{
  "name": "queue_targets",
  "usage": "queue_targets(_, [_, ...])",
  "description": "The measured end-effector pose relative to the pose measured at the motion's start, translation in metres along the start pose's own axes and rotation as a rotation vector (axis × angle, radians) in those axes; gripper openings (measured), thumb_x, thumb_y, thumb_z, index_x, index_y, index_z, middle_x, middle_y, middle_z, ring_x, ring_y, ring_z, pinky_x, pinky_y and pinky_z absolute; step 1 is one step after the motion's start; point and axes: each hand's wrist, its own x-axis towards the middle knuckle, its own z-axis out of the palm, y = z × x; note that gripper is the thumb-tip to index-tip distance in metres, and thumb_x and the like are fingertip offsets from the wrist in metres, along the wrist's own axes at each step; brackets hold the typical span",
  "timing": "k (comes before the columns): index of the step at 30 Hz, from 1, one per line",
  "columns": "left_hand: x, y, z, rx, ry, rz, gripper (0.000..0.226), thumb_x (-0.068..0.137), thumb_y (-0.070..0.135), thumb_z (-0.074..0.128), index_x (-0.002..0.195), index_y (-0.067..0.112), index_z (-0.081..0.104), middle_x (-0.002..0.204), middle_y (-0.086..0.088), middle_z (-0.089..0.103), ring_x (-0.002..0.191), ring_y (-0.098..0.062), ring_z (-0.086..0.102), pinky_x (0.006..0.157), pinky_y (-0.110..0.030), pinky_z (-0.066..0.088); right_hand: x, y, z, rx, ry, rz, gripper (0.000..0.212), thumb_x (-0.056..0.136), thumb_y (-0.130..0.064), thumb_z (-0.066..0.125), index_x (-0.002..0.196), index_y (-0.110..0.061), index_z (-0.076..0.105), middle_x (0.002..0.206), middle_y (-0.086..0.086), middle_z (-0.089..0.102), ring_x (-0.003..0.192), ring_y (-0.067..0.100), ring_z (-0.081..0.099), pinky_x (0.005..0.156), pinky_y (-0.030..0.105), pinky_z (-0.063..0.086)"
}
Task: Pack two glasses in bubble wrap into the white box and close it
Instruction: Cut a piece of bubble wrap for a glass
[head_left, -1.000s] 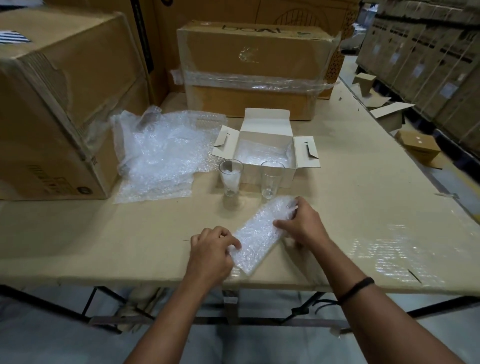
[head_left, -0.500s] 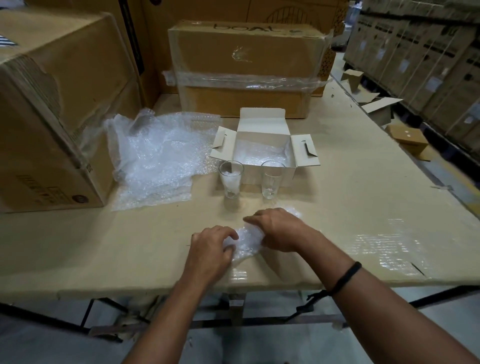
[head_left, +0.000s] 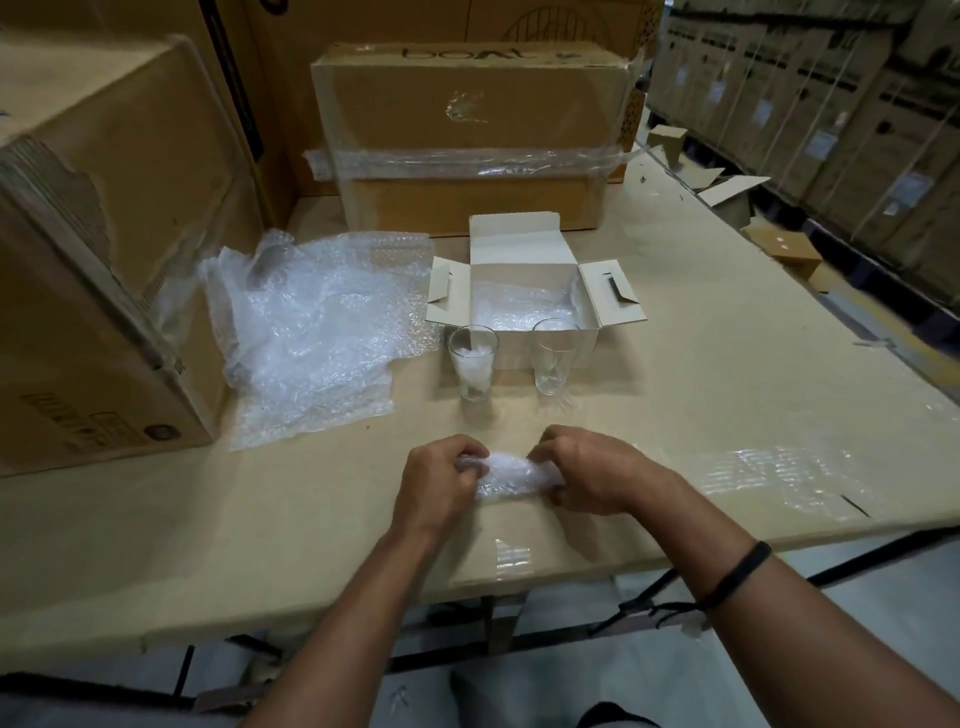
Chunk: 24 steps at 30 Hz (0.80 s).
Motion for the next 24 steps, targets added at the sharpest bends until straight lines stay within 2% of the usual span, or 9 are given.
queue_targets(3, [0.014,-0.008,-0.002,-0.154,-0.078,-0.06,0.026,0.074,0.009,0.072,0.089,0.03,0.072,0.083,0.002,0.066,0.072,-0.01,0.058,0.069,-0.022,0.049,-0.003,0.008,0.005,0.02,0.095,0.048,0.028,0.079,-0.017,0.064,0.106,-0.015,0.068,0.109,0.005,0.059,0.098,0.028,0.06,0.077,0.035,0.05])
queue_targets(5, [0.027,-0.01,-0.004,-0.237,0.032,-0.105,0.03,0.071,0.016,0.067,0.096,0.032,0.068,0.089,0.002,0.064,0.075,-0.015,0.056,0.07,-0.027,0.05,-0.003,0.02,0.003,0.139,0.212,0.093,0.021,0.078,-0.011,0.066,0.098,-0.013,0.071,0.103,0.004,0.061,0.092,0.026,0.061,0.075,0.031,0.047])
queue_targets(7, [0.045,-0.009,-0.004,-0.205,0.143,-0.155,0.043,0.071,0.021,0.076,0.111,0.028,0.063,0.103,0.007,0.062,0.084,-0.017,0.055,0.076,-0.027,0.047,-0.004,0.028,-0.007,0.442,0.362,0.203,0.011,0.08,-0.008,0.071,0.089,-0.014,0.071,0.093,0.0,0.064,0.077,0.017,0.062,0.072,0.027,0.044])
queue_targets(9, [0.065,-0.01,-0.001,-0.146,0.152,-0.198,0.076,0.063,0.037,0.084,0.131,0.027,0.053,0.117,0.008,0.059,0.098,-0.017,0.057,0.088,-0.031,0.048,-0.006,0.027,-0.019,0.946,0.477,0.28,0.01,0.082,-0.002,0.071,0.081,-0.011,0.069,0.079,0.001,0.069,0.067,0.014,0.065,0.067,0.028,0.05])
queue_targets(11, [0.083,-0.009,0.007,-0.096,0.119,-0.219,0.094,0.045,0.06,0.079,0.132,0.038,0.049,0.122,0.008,0.061,0.109,-0.017,0.058,0.095,-0.038,0.048,-0.006,0.021,-0.03,1.364,0.546,0.258,0.009,0.082,0.006,0.067,0.084,-0.002,0.071,0.077,0.007,0.072,0.068,0.019,0.068,0.061,0.03,0.053])
queue_targets(13, [0.095,-0.008,0.016,-0.049,0.104,-0.25,0.084,0.044,0.065,0.077,0.121,0.04,0.055,0.116,0.011,0.066,0.11,-0.016,0.058,0.097,-0.039,0.042,-0.004,0.017,-0.038,1.55,0.558,0.245,0.008,0.083,0.007,0.065,0.089,0.002,0.069,0.081,0.011,0.073,0.071,0.024,0.069,0.06,0.032,0.055])
queue_targets(16, [0.098,-0.002,0.023,0.097,0.157,-0.251,0.052,0.062,0.062,0.073,0.103,0.031,0.063,0.096,0.013,0.069,0.098,-0.019,0.059,0.087,-0.037,0.036,0.004,0.019,-0.045,1.72,0.57,0.222,0.007,0.085,0.006,0.063,0.091,0.003,0.067,0.085,0.016,0.069,0.075,0.026,0.067,0.067,0.034,0.055])
queue_targets(19, [0.084,-0.011,0.022,0.113,0.129,-0.2,0.058,0.055,0.073,0.064,0.101,0.037,0.064,0.093,0.015,0.069,0.094,-0.02,0.061,0.086,-0.037,0.044,0.011,0.019,-0.052,1.861,0.601,0.184,0.01,0.086,0.007,0.062,0.096,0.009,0.065,0.089,0.02,0.067,0.08,0.029,0.066,0.071,0.034,0.057])
queue_targets(24, [0.046,-0.023,0.016,0.03,0.018,-0.067,0.055,0.052,0.068,0.076,0.098,0.039,0.068,0.095,0.018,0.072,0.089,-0.003,0.067,0.087,-0.038,0.052,0.033,0.014,-0.055,1.988,0.572,0.161,0.022,0.088,0.005,0.061,0.108,0.014,0.061,0.103,0.024,0.069,0.091,0.03,0.07,0.073,0.034,0.058])
